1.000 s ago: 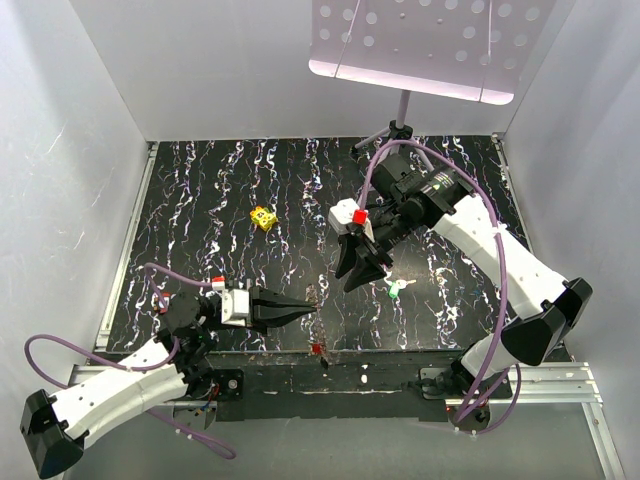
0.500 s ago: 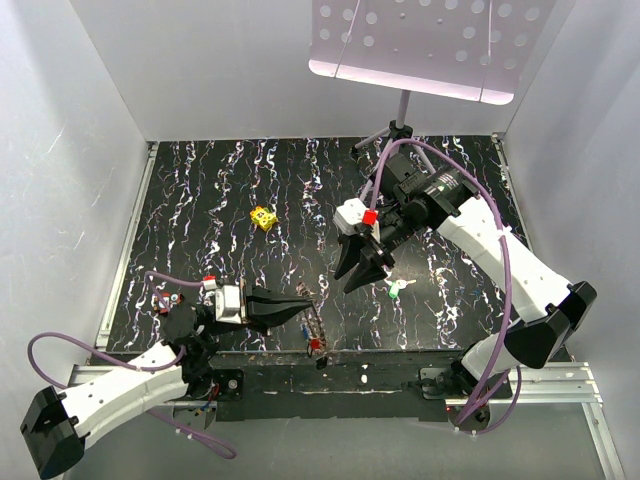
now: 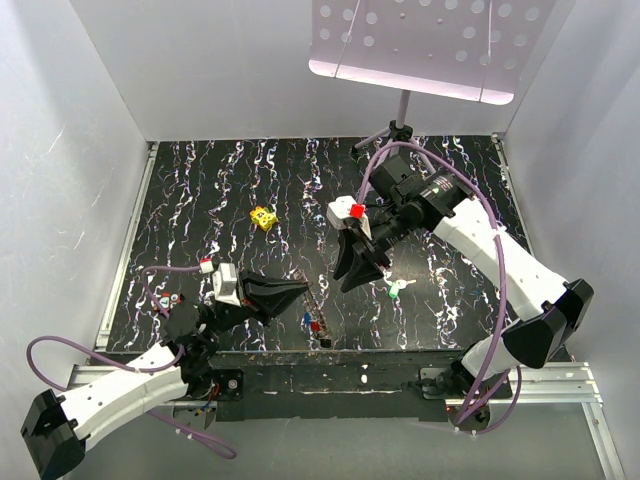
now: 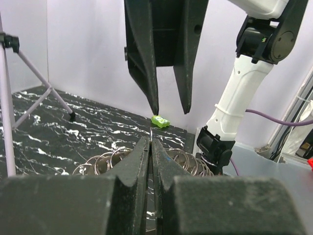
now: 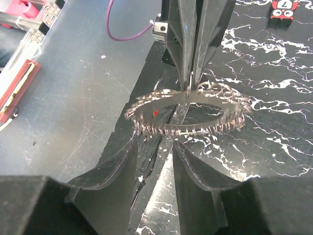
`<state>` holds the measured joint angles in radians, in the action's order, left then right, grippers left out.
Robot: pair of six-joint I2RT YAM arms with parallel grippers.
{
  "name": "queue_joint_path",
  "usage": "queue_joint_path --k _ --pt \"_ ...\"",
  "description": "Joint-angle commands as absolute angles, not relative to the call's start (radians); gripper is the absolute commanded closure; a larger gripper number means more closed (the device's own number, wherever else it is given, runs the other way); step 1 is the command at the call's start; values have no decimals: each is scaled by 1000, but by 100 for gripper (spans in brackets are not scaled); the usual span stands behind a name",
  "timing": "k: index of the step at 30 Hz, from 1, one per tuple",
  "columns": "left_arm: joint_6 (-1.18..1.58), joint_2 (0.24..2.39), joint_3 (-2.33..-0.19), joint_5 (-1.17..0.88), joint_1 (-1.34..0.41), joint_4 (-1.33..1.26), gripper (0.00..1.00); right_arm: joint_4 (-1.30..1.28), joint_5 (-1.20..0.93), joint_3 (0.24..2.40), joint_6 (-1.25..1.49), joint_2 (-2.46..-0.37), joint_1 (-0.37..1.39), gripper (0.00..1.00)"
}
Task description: Put the keys on the keyring
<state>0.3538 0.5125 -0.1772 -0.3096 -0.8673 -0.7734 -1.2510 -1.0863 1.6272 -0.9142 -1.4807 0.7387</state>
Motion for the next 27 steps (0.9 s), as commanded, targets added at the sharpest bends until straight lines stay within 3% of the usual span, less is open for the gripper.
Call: queue_joint_path --k 1,27 --pt "426 534 -221 -273 -861 -798 100 -1193 -1120 1690 -841 -1503 732 57" --pt "454 623 -241 -253 -862 -913 100 -1046 -1077 1675 -664 -1572 811 65"
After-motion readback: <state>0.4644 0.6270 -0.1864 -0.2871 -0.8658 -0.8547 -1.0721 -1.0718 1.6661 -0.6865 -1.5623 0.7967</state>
